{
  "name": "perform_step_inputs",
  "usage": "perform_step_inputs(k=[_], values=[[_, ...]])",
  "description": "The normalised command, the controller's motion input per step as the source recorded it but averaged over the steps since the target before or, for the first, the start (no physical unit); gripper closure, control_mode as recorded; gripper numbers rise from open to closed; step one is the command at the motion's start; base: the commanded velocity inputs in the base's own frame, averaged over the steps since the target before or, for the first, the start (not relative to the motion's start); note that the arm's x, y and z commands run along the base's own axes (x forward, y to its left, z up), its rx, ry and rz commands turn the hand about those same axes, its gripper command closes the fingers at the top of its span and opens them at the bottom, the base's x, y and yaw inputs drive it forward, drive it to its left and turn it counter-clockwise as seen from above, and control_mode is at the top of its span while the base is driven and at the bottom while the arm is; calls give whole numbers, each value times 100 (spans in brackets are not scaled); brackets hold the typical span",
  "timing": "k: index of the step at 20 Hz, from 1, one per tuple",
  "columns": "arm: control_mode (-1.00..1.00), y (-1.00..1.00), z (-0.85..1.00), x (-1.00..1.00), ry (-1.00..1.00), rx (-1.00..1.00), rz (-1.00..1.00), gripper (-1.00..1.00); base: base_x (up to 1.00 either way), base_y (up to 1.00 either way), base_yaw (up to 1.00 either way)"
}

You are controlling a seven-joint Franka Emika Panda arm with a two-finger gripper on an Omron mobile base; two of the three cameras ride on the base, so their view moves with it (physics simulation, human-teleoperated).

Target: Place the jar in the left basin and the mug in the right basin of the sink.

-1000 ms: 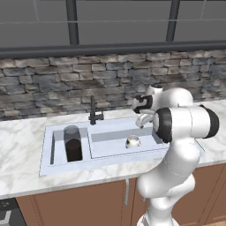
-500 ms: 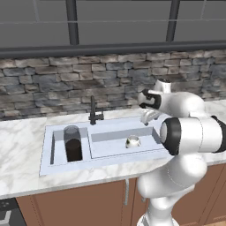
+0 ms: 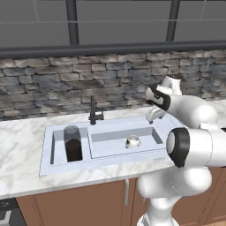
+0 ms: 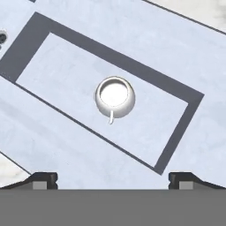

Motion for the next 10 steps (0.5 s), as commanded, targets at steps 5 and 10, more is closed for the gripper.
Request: perform_step_inputs(k=[5, 10], values=[[-100, -2, 15, -50, 0, 1, -5, -100, 0, 0, 0], [-100, -2, 13, -71, -3, 0, -6, -100, 0, 0, 0]])
